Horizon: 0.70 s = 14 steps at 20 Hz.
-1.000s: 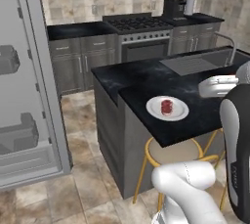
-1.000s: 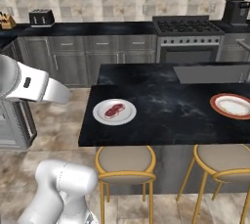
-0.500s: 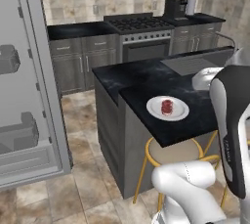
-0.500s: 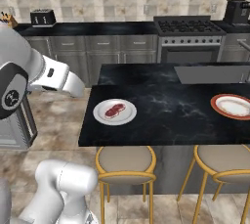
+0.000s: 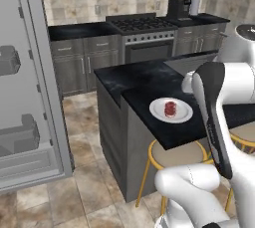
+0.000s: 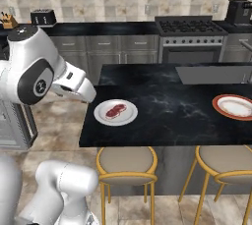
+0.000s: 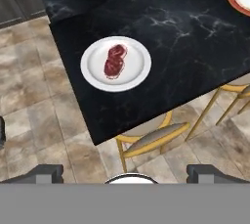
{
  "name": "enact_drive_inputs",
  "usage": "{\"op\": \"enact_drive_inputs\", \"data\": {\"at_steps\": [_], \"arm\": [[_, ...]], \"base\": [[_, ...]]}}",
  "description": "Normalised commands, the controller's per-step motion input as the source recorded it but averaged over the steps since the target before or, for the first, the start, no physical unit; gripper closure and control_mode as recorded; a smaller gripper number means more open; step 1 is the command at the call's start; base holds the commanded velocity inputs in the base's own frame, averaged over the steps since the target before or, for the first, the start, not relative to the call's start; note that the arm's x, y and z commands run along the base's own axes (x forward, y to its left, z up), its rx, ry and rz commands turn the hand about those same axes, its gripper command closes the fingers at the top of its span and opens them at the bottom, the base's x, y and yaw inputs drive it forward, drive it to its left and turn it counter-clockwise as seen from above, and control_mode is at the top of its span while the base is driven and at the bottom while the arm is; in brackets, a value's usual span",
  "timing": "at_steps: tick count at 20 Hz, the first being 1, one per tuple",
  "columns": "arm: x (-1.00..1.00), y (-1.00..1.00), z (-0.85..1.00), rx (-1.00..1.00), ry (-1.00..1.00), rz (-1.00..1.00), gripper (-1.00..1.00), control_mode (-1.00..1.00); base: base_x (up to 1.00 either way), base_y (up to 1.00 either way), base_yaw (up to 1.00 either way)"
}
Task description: Transport the steak and lime to the fridge. Place the steak on the rack containing meat and place the lime on the rack containing the vegetable, ensuring meats and vegetables are on different racks.
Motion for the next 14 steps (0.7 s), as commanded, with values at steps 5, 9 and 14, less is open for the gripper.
{"op": "enact_drive_inputs", "data": {"at_steps": [5,9,14], "arm": [[0.72,0.0,-0.57,0.07,0.17,-0.08,-1.0,-1.0],[0.67,0.0,-0.58,0.05,0.17,-0.06,-1.0,-1.0],[0.65,-0.05,-0.44,0.02,0.16,-0.05,-1.0,-1.0]], "base": [[0.0,0.0,0.0],[0.0,0.0,0.0],[0.0,0.0,0.0]]}}
